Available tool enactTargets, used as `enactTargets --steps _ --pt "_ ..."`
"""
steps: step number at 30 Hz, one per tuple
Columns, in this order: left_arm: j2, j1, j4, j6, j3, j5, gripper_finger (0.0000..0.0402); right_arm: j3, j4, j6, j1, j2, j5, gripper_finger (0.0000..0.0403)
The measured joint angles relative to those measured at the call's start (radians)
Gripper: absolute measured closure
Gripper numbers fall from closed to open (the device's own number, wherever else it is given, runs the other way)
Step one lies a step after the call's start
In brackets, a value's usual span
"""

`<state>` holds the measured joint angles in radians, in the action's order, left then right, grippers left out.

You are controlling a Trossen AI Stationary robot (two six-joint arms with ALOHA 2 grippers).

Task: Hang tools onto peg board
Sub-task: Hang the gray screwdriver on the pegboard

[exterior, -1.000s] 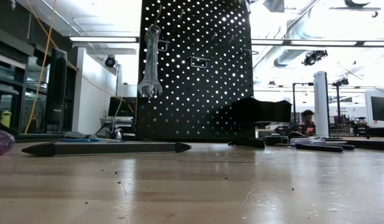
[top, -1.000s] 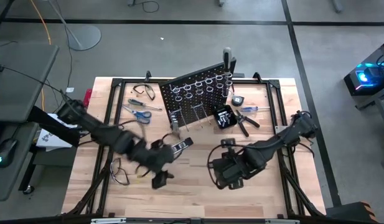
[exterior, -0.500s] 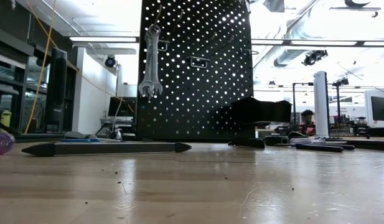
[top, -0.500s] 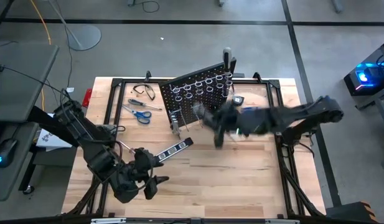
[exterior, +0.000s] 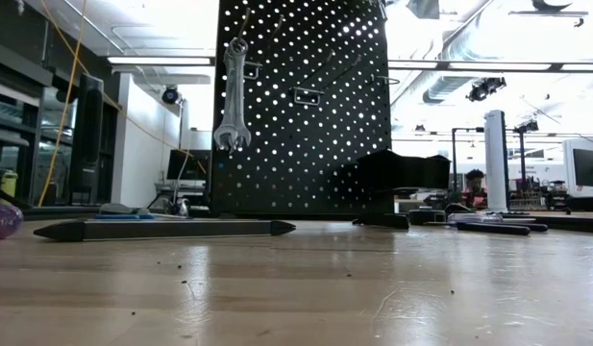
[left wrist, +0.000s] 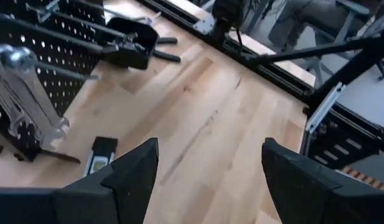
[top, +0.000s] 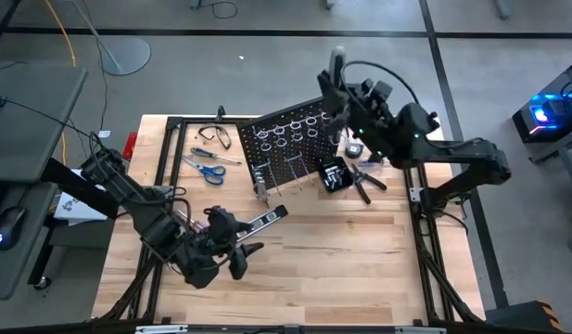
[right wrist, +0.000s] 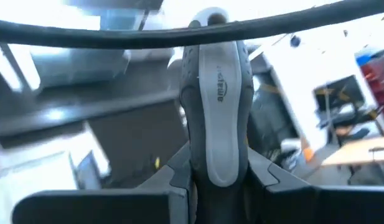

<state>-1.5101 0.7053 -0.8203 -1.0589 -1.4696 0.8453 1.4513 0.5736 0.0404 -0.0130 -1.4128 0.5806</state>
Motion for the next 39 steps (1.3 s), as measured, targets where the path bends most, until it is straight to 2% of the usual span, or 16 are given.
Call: enactTargets --steps 9,17,34,39 --pt "0.000 -0.013 0.011 0.015 0.000 0.049 0.0140 0.000 0.115 -0.117 -0.091 -0.048 0.057 0.0345" --pt "0.000 -0.021 0.009 0.018 0.000 0.059 0.0140 0.000 0.104 -0.240 -0.128 -0.050 0.059 0.0345" --pt "-0.001 -0.078 0.009 0.101 0.000 0.030 0.0140 0.000 0.051 -0.242 -0.144 -0.103 0.034 0.0345" --pt "-0.001 -0.078 0.009 0.102 0.000 0.028 0.0140 0.000 0.036 -0.225 -0.129 -0.098 0.125 0.0341"
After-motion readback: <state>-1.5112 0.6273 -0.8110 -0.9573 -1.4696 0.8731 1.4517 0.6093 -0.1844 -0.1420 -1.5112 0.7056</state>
